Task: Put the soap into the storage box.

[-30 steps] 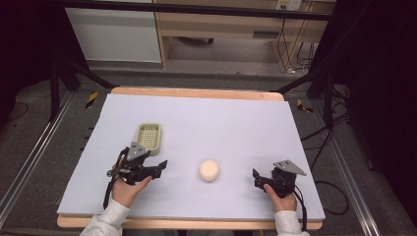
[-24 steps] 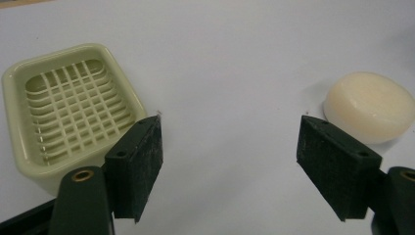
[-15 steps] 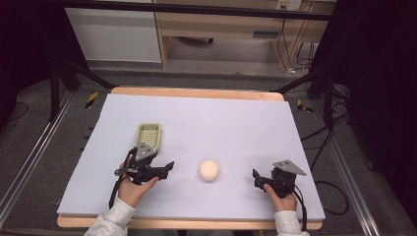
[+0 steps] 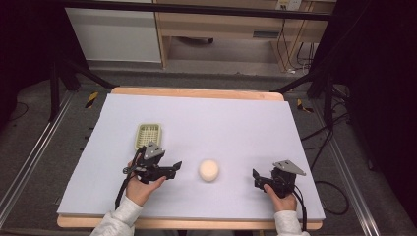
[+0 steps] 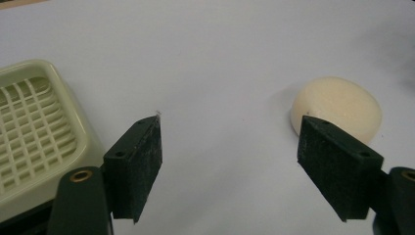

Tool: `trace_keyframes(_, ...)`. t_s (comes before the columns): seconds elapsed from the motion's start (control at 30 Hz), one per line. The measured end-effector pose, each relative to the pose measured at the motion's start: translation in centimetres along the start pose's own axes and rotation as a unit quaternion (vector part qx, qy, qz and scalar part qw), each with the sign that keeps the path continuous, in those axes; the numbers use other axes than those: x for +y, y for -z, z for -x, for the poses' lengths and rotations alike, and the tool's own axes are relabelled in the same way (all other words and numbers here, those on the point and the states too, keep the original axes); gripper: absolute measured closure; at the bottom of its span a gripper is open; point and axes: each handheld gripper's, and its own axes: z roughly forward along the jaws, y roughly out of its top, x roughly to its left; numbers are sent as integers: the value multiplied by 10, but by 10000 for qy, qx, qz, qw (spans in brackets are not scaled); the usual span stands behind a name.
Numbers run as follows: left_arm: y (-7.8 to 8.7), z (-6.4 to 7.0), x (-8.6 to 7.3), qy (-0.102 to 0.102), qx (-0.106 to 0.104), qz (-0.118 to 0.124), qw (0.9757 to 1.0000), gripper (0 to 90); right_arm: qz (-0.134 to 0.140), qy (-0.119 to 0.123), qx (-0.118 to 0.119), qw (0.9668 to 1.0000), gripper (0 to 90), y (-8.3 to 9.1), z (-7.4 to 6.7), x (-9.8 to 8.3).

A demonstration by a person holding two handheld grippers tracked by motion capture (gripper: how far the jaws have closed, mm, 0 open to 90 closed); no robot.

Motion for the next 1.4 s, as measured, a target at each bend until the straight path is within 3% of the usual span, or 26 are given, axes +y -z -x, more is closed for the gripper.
trace_keyframes(0.73, -14, 24, 12, -154, -247, -33, 9996, 243, -3, 10, -1, 10000, 53, 0, 0, 0)
trace_keyframes(1.4, -31, 45, 19, -354, -492, -224, 9979, 211, -7, -19, 12, 10000, 52, 0, 0, 0)
